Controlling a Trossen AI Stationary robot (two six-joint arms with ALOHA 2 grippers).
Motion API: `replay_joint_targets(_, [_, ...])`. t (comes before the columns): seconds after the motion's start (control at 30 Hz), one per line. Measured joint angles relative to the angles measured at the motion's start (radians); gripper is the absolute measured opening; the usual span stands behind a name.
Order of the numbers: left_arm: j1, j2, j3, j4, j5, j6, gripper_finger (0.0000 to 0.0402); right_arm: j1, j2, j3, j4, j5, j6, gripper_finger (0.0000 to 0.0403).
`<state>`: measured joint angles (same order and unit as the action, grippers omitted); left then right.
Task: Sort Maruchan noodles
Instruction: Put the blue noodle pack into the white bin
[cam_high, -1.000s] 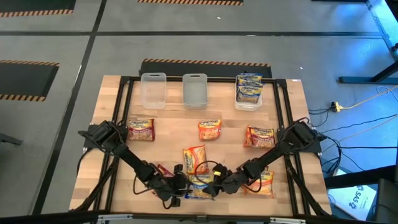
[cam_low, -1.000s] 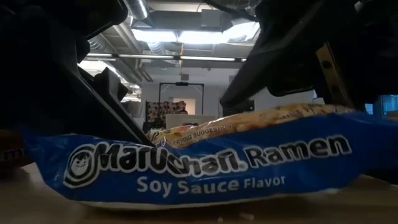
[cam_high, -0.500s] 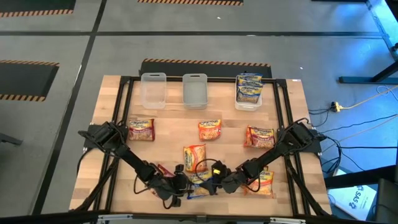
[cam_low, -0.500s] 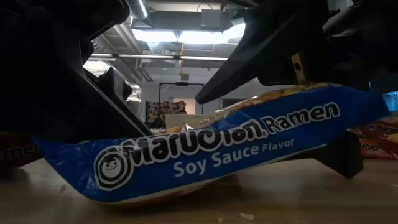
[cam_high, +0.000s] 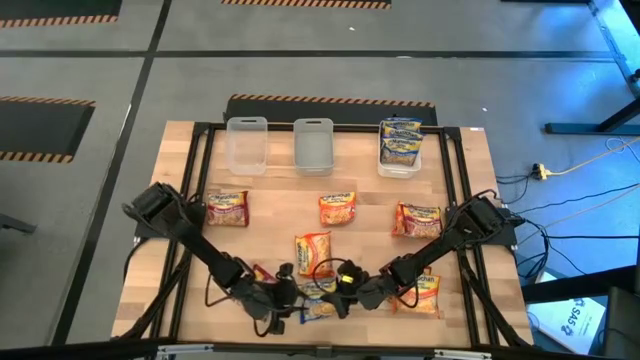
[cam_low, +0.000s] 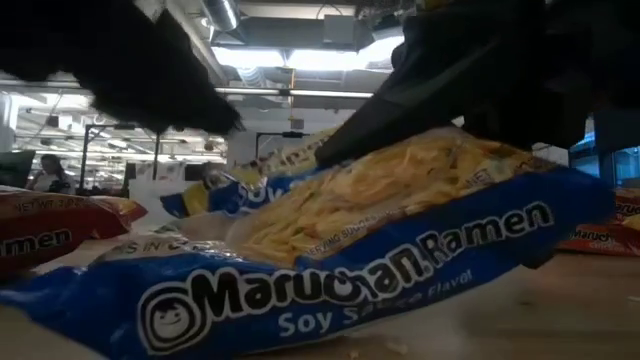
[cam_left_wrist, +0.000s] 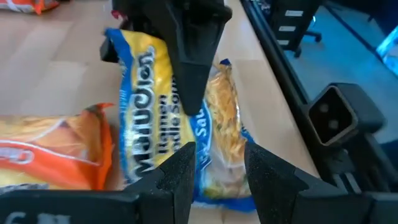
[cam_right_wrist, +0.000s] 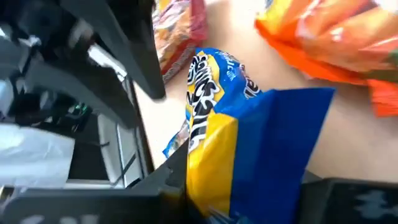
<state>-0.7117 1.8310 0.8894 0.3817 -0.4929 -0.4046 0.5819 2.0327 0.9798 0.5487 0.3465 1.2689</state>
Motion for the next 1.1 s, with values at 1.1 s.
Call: replay_joint_targets(1.1, [0.009,-0.328,-0.302,0.385,-0.309,0.31,0.0132,-0.23,-0.505,0.001,-0.26,-0.15,-0.994,0.0095])
